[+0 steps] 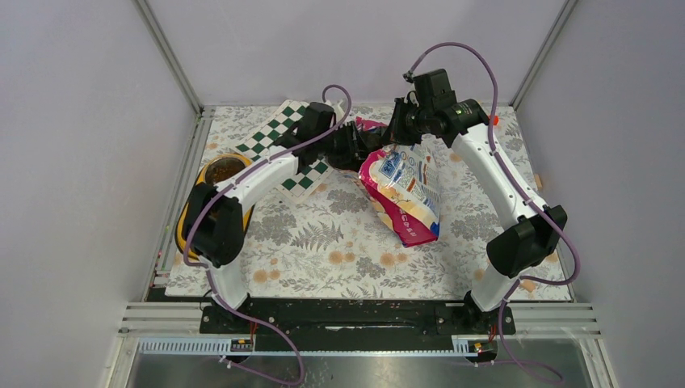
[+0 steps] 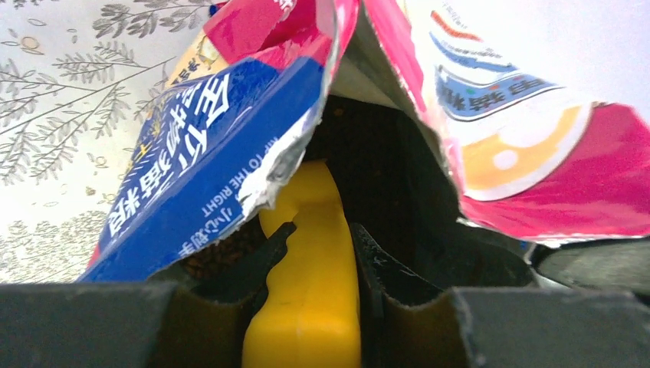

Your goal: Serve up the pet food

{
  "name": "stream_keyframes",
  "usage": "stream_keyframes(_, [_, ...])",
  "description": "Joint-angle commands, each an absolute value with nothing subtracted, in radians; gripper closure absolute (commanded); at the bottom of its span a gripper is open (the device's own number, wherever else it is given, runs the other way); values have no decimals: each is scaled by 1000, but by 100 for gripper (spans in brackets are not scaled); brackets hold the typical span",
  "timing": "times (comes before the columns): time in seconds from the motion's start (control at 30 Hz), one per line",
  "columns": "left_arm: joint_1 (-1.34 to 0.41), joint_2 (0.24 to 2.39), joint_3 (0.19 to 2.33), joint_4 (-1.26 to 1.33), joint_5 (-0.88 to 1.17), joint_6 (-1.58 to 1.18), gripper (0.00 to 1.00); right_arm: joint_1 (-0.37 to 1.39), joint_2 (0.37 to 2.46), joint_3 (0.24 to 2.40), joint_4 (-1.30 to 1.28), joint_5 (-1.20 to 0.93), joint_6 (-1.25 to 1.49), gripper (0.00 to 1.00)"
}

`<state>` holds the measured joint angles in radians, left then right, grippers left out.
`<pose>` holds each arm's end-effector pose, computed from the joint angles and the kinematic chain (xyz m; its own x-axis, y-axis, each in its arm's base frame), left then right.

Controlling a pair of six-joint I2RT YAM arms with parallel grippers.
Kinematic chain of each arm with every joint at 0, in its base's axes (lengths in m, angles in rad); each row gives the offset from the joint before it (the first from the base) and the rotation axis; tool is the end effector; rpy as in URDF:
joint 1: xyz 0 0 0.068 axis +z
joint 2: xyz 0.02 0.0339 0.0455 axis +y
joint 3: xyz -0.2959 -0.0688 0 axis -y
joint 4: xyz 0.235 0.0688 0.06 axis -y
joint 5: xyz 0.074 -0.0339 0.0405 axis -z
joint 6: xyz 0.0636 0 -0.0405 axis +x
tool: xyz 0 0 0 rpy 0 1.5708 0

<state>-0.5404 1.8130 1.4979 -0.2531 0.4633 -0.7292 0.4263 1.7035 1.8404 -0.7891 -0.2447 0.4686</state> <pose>0.3655 -0.2525 0.3145 -0.8660 -0.1755 -0.4683 0.2766 0.6120 -0.7409 0.3502 0.1760 0.4159 -0.7534 0.1391 -0.6427 -0.2648 0.8305 0.4901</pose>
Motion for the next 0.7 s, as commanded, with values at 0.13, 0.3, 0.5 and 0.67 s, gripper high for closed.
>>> stream_keyframes(0.13, [-435, 1652, 1354, 129, 711, -1055, 100, 410, 1651, 1848, -711, -282, 517, 100])
stream_keyframes(0.3, [-382, 1596, 1299, 217, 761, -1126, 100, 379, 1628, 1854, -711, -298, 530, 100])
stream_keyframes(0.5, [-309, 1531, 1242, 263, 792, -1178, 100, 344, 1596, 1853, -709, -319, 543, 100])
stream_keyframes(0.67, [-254, 1491, 1193, 342, 831, -1246, 100, 319, 1575, 1849, -709, -326, 549, 100])
